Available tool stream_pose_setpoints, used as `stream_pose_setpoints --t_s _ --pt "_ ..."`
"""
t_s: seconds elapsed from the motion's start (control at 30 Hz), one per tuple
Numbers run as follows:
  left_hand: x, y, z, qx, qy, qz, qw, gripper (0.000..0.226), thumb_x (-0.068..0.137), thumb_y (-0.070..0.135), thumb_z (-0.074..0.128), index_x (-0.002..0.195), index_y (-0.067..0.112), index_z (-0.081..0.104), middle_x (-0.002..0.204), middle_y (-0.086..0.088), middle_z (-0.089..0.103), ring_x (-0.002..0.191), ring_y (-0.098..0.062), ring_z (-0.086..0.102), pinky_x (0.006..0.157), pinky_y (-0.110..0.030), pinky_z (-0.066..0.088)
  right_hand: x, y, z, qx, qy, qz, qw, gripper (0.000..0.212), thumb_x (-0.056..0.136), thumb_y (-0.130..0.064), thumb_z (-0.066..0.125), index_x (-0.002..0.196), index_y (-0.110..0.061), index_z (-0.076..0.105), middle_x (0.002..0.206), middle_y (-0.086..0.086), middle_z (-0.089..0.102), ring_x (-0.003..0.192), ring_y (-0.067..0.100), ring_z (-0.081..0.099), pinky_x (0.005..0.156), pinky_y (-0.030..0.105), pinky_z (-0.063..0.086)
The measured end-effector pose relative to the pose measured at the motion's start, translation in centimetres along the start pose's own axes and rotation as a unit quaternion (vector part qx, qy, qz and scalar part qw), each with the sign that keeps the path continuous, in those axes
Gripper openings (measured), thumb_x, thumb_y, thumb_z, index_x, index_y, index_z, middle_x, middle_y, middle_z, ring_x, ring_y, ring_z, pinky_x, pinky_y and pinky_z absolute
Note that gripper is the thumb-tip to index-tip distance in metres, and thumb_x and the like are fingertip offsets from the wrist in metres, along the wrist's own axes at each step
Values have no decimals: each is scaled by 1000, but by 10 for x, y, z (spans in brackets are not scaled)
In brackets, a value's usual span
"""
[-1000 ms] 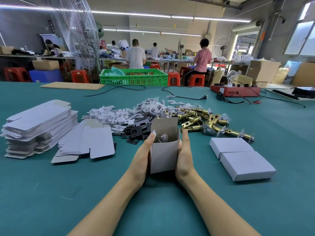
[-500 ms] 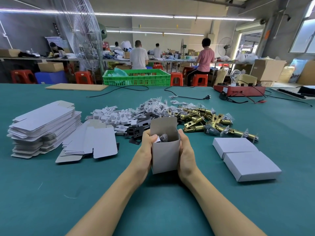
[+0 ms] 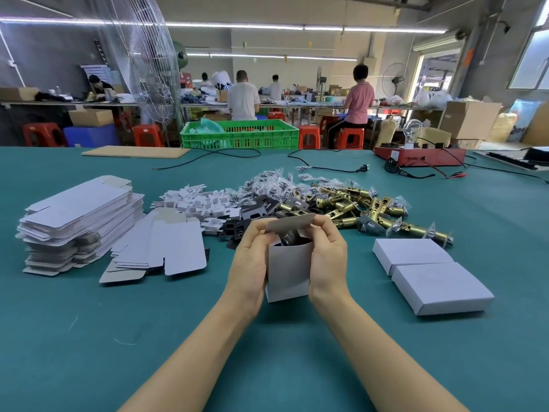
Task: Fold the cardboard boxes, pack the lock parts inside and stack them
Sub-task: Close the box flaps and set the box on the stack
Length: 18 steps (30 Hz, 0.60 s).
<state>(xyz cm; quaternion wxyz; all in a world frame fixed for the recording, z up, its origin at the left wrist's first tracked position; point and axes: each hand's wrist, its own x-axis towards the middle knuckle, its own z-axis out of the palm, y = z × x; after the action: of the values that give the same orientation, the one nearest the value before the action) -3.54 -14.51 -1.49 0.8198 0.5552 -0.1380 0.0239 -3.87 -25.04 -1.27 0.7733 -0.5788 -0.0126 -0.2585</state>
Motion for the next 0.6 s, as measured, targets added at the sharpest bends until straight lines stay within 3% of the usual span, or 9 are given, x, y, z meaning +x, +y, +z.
stream_pose_setpoints --t_s 0.1,0.23,0.33,0.43,0.53,0.6 --pt "-2 2 0 4 0 14 1000 44 97 3 43 72 27 69 94 -8 68 93 -26 59 85 -42 46 -4 1 1 -3 25 -30 999 30 89 -5 38 73 -11 64 71 -4 65 68 5 59 61 11 43" --pt "-5 2 -3 -19 -35 -2 999 22 82 18 47 75 20 68 90 -8 66 78 -18 61 62 -28 48 -6 2 0 21 6 -19 1000 28 79 -21 36 76 -10 62 74 3 62 69 19 53 57 26 39" --pt "-7 0 -5 -27 -62 5 998 19 82 29 51 83 21 68 95 -10 64 80 -19 61 62 -28 48 -7 6 -2 0 -4 -41 999 29 82 -25 36 81 -10 61 82 6 63 76 24 55 65 32 39" --pt "-8 -1 -5 12 -62 36 997 25 79 45 61 91 24 67 100 -13 62 89 -26 59 74 -40 46 -8 7 -2 -33 -9 -69 997 30 85 -29 36 84 -13 61 86 6 64 82 25 55 72 36 40" --pt "-8 -2 -5 63 -45 68 995 26 80 51 60 95 30 67 103 -9 62 96 -30 54 83 -51 40 -9 8 -3 -69 -16 -101 992 24 86 -28 41 87 -15 61 81 -13 64 77 4 56 69 18 41" --pt "-8 -4 -7 84 -31 76 993 24 82 48 59 99 33 67 104 -5 64 97 -28 56 86 -50 43 -10 10 -3 -86 -25 -113 990 20 87 -25 43 92 -18 60 80 -21 63 74 -4 54 64 8 39"
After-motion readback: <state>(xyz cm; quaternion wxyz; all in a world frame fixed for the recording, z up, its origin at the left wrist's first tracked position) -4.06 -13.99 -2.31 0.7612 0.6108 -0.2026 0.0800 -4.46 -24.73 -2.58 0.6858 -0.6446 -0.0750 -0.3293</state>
